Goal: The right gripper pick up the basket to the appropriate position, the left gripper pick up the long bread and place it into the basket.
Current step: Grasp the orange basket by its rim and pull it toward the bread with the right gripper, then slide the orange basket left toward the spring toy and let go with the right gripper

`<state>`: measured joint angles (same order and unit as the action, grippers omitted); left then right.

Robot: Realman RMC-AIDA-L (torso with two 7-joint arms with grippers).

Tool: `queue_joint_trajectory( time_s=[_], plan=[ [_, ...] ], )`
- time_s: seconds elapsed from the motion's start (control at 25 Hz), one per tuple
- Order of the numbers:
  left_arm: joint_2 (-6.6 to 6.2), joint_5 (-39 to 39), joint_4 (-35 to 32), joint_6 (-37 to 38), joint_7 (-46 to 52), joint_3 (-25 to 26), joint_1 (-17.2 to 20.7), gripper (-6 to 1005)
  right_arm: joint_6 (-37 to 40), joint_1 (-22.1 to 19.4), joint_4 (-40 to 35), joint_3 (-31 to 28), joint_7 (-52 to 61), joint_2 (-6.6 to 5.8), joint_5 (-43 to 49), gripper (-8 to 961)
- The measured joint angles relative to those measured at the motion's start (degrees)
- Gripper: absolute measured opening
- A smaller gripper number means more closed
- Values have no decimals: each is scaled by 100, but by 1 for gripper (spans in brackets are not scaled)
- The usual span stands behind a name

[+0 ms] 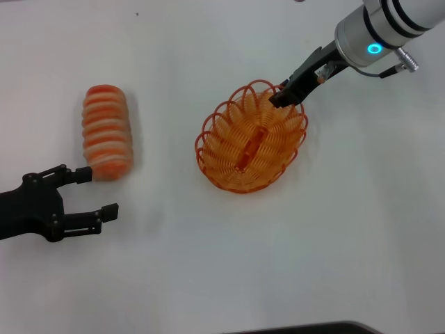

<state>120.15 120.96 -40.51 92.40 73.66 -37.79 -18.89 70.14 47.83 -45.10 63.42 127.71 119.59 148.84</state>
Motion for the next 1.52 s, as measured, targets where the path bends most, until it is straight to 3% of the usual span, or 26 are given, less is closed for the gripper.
queue_joint_trajectory(
  time_s=[0.2,0.4,0.68,0.96,1.08,1.32,1.52],
  plan=[
    [0,4,0,7,3,0,0,934,-6,-6,6,-26,45,-10,-6,366],
    [0,6,0,66,4,0,0,934,-6,-32,-27,-62,64,-17,-21,138],
    [0,-5,-11,77,11,0,0,934,115,-37,-4,-295,110,-28,-22,128],
    [0,2,-10,93,14,0,0,934,743,-38,34,-1270,274,-45,-116,105],
    [0,10,-9,101,15,-1,-1,934,1003,-84,110,-1670,349,-120,-370,88],
    [0,10,-6,130,13,0,7,934,1180,-227,609,-2186,492,-389,-950,54],
    [0,10,-16,154,14,0,9,934,1088,-443,824,-2390,808,-435,-1359,42]
  ],
)
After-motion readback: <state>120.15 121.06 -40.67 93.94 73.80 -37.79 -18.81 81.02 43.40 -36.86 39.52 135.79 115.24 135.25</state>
